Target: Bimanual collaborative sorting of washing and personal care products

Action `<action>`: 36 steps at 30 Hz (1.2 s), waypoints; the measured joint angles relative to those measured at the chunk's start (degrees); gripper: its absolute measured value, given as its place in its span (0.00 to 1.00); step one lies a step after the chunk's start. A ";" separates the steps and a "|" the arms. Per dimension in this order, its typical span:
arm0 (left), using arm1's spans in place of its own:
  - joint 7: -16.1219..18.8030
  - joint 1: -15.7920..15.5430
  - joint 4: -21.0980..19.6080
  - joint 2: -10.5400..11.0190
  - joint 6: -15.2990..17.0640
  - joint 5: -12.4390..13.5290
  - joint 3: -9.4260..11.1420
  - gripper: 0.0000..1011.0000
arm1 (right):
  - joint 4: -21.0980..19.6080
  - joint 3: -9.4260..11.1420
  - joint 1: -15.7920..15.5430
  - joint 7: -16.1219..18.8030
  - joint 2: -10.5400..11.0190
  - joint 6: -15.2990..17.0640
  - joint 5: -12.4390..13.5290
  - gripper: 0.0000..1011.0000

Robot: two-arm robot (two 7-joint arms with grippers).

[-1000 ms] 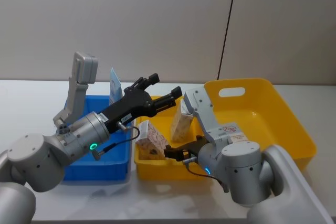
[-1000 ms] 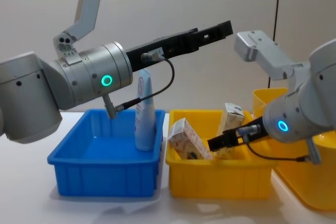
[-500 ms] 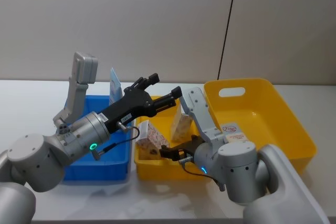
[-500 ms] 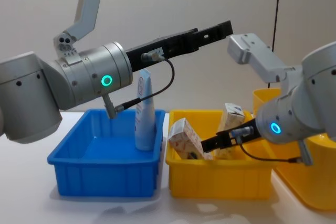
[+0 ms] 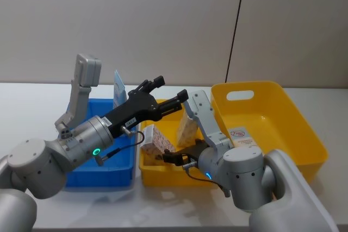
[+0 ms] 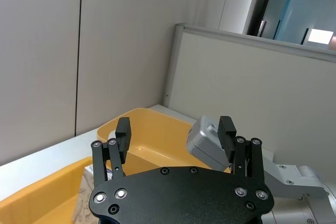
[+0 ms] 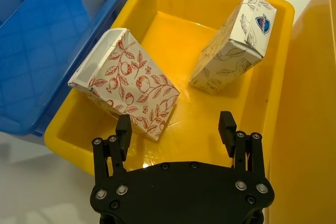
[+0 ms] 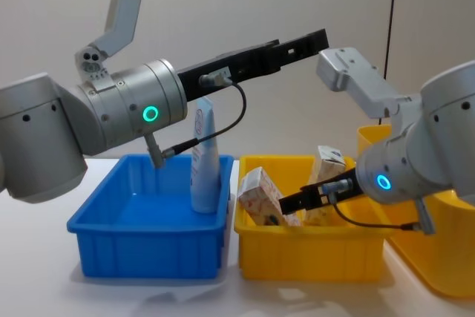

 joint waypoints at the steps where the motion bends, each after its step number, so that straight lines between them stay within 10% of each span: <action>1: 0.26 0.08 -0.18 0.08 0.02 0.00 0.00 0.99 | 0.09 0.01 0.03 0.02 -0.03 -0.08 -0.03 0.99; 36: 21.96 9.09 -15.96 5.58 3.72 5.22 -3.79 0.99 | 0.46 0.03 0.07 0.41 -0.16 -0.92 -0.26 0.99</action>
